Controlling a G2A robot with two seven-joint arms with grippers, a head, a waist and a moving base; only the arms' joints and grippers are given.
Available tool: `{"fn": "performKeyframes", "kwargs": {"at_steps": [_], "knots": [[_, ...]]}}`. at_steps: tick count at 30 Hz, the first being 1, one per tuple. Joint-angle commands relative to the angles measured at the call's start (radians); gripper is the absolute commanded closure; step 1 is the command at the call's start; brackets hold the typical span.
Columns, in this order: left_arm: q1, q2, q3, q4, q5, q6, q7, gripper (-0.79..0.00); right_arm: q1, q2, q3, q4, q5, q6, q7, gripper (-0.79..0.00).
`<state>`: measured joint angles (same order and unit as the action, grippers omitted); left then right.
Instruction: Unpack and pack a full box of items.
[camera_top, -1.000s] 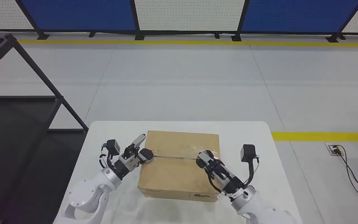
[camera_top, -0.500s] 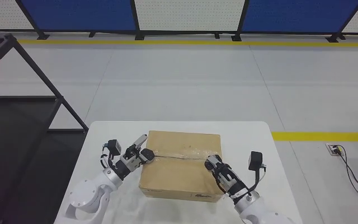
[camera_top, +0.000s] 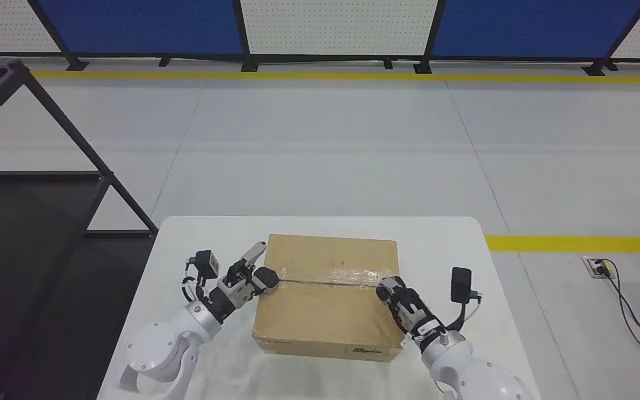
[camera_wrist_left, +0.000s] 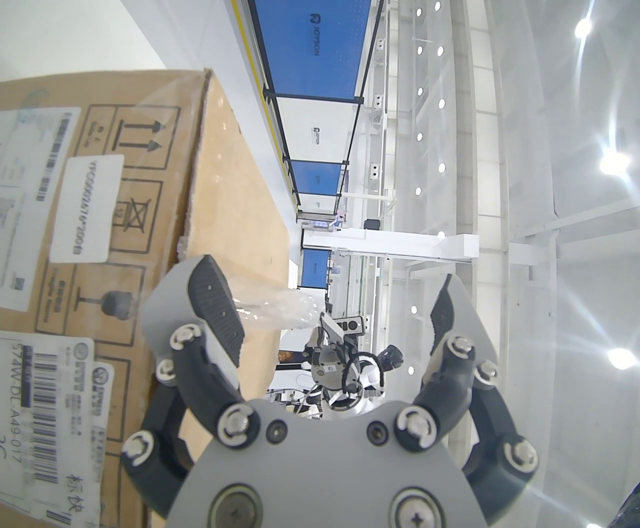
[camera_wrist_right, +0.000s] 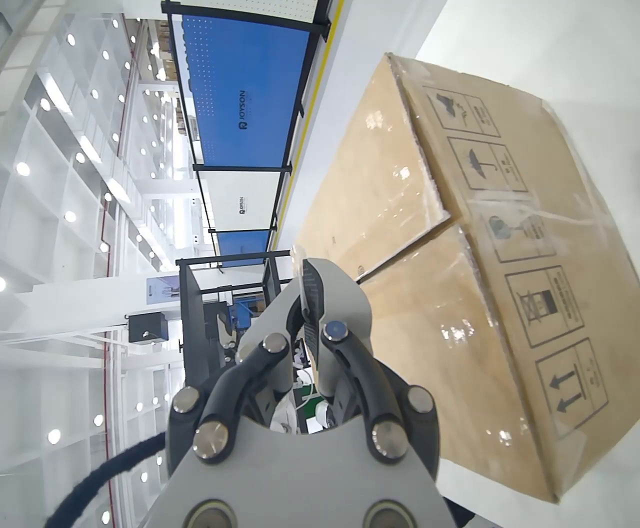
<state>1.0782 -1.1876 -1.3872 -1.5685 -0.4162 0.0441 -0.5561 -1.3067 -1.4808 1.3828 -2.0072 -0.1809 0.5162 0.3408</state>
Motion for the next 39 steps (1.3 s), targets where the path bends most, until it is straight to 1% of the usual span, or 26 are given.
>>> {"fn": "performKeyframes", "kwargs": {"at_steps": [1, 13, 30, 34, 39], "knots": [[0.001, 0.000, 0.000, -0.001, 0.000, 0.000, 0.001, -0.785, 0.011, 0.002, -0.003, 0.005, -0.010, 0.023, 0.009, 0.000], [0.009, 0.001, 0.003, -0.009, -0.002, -0.003, -0.003, -0.785, 0.024, 0.008, -0.027, 0.004, -0.054, 0.088, -0.035, 0.000], [0.044, 0.005, 0.004, -0.043, 0.005, -0.003, -0.034, -0.785, 0.002, 0.020, -0.012, -0.027, -0.069, 0.114, -0.045, 0.000], [0.058, 0.007, 0.003, -0.060, 0.012, -0.010, -0.044, -0.785, 0.007, 0.021, -0.002, -0.022, -0.055, 0.105, -0.048, 0.000], [0.063, 0.007, -0.008, -0.063, -0.005, -0.020, -0.028, -0.785, 0.001, 0.025, -0.013, -0.029, -0.049, 0.031, -0.029, 0.000]]}}
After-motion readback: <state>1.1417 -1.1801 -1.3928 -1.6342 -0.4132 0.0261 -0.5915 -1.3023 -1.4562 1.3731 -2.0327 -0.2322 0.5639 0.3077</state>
